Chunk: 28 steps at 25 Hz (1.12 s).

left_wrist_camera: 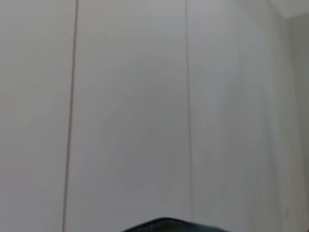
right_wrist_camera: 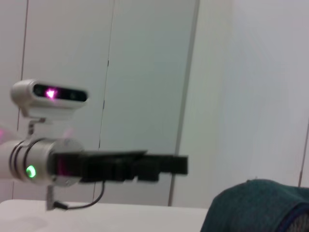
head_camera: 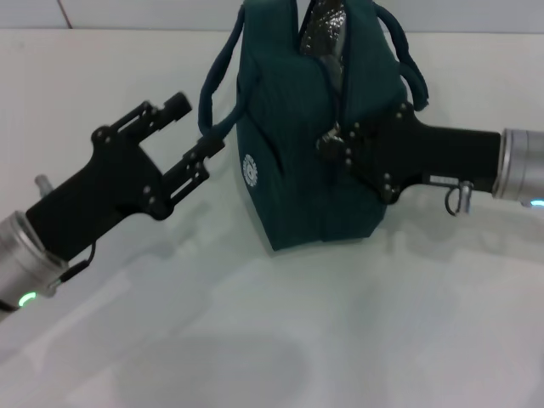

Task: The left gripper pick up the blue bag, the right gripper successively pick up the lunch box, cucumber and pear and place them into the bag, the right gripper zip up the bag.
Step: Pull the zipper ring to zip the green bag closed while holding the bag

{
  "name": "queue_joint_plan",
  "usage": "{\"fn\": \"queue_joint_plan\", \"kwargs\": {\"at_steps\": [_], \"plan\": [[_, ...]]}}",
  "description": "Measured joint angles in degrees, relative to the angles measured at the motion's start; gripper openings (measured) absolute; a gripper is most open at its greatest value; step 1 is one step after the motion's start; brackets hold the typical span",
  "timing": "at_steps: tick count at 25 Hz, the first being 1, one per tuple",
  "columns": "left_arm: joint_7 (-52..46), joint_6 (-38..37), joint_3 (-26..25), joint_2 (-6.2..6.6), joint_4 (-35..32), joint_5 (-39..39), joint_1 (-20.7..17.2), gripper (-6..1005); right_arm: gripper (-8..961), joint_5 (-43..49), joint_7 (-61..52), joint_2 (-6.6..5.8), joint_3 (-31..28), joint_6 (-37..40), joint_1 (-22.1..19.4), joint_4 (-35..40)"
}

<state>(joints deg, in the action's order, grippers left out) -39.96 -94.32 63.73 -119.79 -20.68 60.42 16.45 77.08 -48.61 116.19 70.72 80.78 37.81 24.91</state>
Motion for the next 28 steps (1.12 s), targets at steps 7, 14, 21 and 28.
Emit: {"fn": "queue_joint_plan", "kwargs": {"at_steps": [7, 14, 21, 28], "plan": [[2.7, 0.8, -0.7, 0.03, 2.5, -0.2, -2.1, 583, 6, -2.2, 1.3, 0.0, 0.6, -1.1, 2.4, -1.0], [2.2, 6.7, 0.0, 0.24, 3.6, 6.9, 0.4, 576, 6, -3.1, 1.5, 0.0, 0.7, -1.4, 2.9, -1.1], [2.1, 9.1, -0.2, 0.02, 8.1, 6.8, 5.3, 567, 7, -3.1, 1.5, 0.0, 0.7, -1.4, 2.5, -1.1], [2.1, 10.7, 0.3, -0.25, 11.3, 7.7, 9.7, 557, 7, -3.2, 1.6, 0.0, 0.8, -0.8, 1.9, -1.1]]}}
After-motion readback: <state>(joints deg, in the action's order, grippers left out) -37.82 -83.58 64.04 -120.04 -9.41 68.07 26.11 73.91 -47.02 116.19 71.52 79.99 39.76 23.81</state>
